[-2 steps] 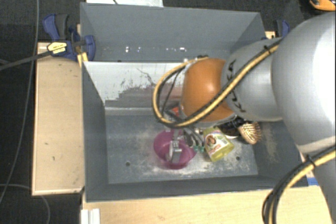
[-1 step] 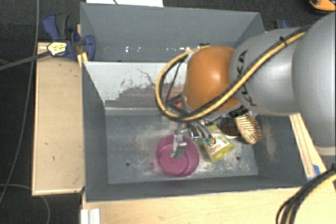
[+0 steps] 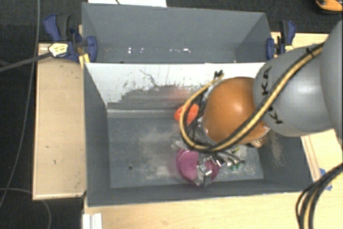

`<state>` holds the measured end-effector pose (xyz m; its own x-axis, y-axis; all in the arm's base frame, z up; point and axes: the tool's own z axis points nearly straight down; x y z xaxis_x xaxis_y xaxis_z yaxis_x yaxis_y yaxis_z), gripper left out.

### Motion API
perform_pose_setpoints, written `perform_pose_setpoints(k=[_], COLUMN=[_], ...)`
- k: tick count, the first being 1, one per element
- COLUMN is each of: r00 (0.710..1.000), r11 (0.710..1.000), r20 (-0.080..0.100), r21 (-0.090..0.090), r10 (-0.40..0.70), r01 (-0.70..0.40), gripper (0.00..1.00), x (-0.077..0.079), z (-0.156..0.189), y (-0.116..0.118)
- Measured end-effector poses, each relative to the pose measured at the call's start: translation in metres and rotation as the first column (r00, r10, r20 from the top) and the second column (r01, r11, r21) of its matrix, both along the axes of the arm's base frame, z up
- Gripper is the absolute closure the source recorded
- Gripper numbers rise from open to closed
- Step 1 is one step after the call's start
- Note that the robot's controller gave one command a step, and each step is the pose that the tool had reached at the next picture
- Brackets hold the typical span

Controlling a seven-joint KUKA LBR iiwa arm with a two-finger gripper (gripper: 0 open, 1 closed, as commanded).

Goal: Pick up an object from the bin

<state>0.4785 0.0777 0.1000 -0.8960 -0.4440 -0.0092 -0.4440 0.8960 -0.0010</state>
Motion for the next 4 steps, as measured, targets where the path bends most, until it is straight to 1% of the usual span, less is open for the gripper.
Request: perform_pose_setpoints(k=[1,2,4], r00=[0.986,0.827,0.825], r11=[0.986,0.827,0.825], r20=[0.009,0.003,0.005], r21=[-0.001,0.009,0.010], r10=[0.167,-0.562,-0.565], r01=[-0.167,0.561,0.565], gripper=[0.00,1.00,1.00], x=[0.0300,0.0322,0.0325], z=[-0.0296,-0.0294,-0.0268], y=[0.0594,0.0538,0.0538])
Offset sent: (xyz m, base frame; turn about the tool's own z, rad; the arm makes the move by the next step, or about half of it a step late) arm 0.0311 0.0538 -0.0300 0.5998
